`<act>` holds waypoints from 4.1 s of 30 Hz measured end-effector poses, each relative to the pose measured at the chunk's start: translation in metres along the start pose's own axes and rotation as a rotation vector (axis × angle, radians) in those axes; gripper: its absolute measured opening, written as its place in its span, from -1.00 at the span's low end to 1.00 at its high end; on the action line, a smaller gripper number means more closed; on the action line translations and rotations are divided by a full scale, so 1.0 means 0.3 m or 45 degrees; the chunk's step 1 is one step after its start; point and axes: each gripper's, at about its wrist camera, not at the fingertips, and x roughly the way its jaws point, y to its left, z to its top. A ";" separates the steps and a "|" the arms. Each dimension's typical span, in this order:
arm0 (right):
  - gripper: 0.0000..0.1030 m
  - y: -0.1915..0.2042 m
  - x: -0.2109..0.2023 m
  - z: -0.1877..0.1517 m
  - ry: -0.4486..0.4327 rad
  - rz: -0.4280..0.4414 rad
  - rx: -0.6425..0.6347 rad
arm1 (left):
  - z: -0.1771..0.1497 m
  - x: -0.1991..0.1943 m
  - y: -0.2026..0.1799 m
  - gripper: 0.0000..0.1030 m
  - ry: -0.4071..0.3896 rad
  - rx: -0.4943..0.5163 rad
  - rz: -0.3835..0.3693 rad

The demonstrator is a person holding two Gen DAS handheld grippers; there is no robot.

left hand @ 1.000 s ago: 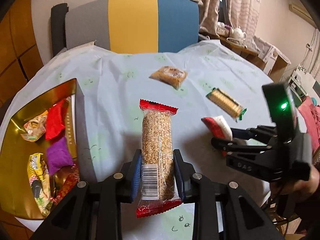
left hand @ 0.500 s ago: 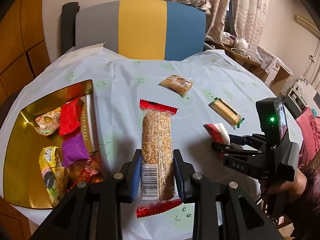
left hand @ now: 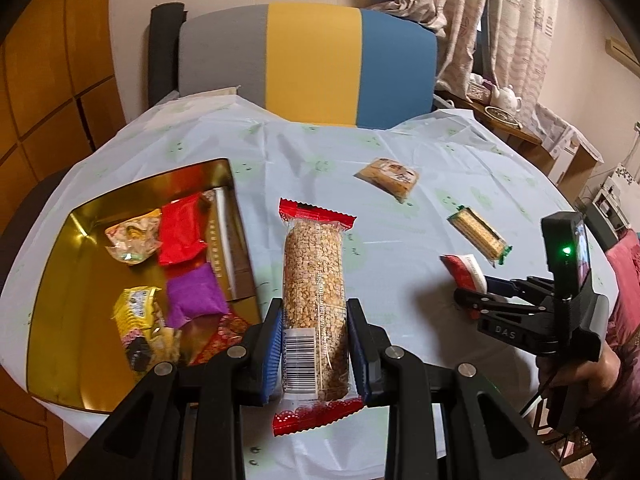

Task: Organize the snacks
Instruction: 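Carry the sesame bar into the gold tray and release it with the left gripper, then carry the white-red pack into the gold tray and release it with the right gripper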

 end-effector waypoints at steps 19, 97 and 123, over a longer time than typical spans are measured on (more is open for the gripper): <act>-0.15 0.002 0.003 0.002 0.002 -0.008 -0.008 | -0.047 -0.016 0.173 -0.41 0.011 -0.121 0.112; -0.19 0.289 -0.075 0.135 0.033 0.327 -0.101 | -0.127 -0.105 0.461 -0.31 -0.079 -0.496 0.347; -0.12 0.861 -0.047 0.152 0.026 0.462 -0.541 | -0.161 -0.128 0.523 -0.31 -0.074 -0.546 0.396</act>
